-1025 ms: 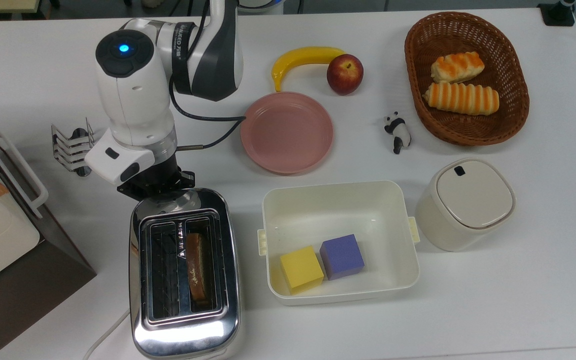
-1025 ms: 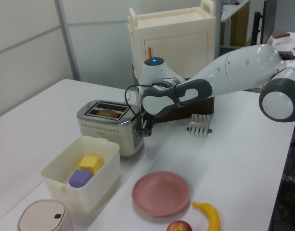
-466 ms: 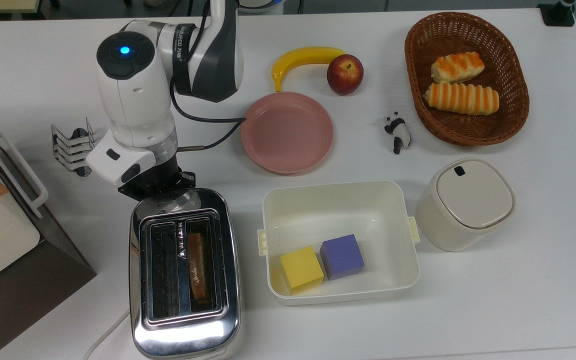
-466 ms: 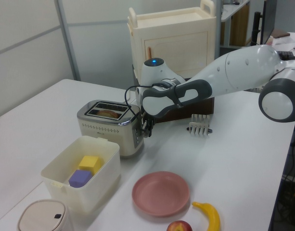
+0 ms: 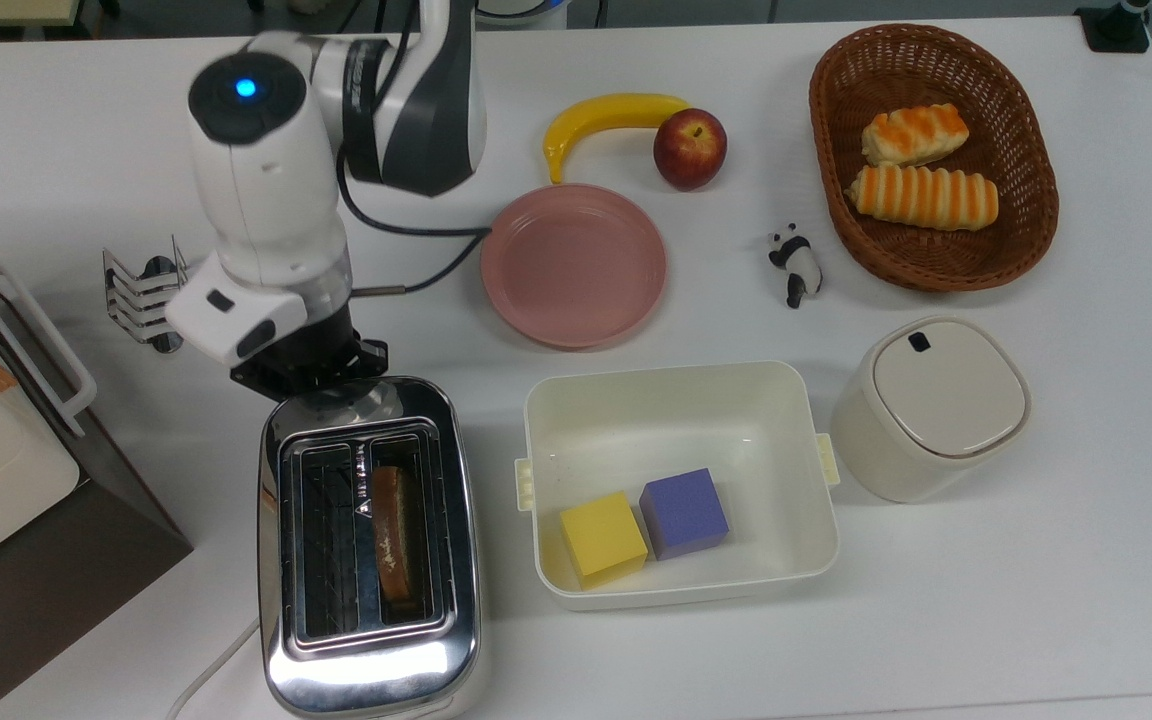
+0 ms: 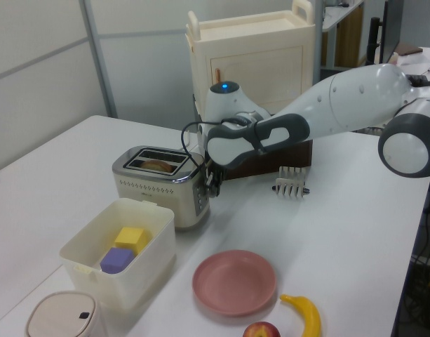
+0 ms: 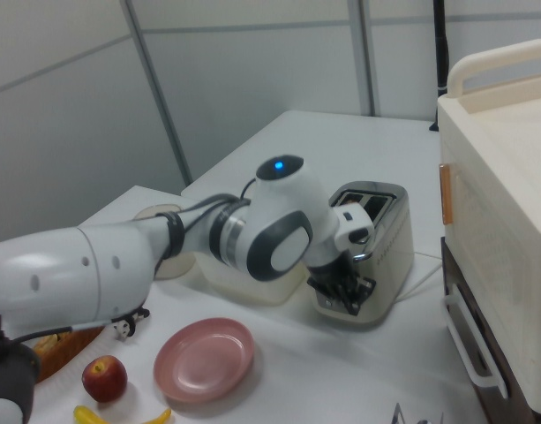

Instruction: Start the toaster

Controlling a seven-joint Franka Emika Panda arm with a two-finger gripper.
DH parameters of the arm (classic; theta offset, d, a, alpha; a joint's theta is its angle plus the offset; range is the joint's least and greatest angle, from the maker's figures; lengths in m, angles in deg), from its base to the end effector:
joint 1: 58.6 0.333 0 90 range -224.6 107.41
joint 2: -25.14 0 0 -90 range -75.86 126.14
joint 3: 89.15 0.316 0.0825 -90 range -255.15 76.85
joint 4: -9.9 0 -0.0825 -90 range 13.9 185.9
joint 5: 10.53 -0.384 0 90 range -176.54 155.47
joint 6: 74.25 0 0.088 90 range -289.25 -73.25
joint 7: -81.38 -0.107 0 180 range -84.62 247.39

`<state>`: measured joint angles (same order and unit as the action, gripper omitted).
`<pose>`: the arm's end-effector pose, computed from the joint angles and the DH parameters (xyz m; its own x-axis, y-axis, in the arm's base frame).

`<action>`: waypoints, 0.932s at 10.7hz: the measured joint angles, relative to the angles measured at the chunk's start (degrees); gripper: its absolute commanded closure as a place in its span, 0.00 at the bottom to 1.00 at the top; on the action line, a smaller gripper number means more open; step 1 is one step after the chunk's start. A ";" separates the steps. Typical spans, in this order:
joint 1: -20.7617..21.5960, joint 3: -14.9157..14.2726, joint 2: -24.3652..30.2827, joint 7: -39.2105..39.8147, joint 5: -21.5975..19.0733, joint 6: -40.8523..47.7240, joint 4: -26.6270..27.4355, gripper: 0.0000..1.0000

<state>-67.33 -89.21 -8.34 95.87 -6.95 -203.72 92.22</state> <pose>0.7267 -0.1139 0.3751 0.9665 0.1424 0.2135 0.1202 -0.9862 0.1138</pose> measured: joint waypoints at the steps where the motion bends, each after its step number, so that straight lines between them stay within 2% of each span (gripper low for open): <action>1: -0.04 0.00 1.46 0.00 0.00 3.36 -1.13 1.00; 3: -0.26 0.00 5.50 0.00 -0.02 10.17 -3.36 1.00; 7: 0.21 0.49 12.41 -0.38 -0.12 19.50 -3.82 1.00; 10: 3.04 0.92 14.97 -4.36 -0.12 26.31 -3.82 1.00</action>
<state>-64.29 -88.29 6.63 91.51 -7.07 -177.41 88.41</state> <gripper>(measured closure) 0.991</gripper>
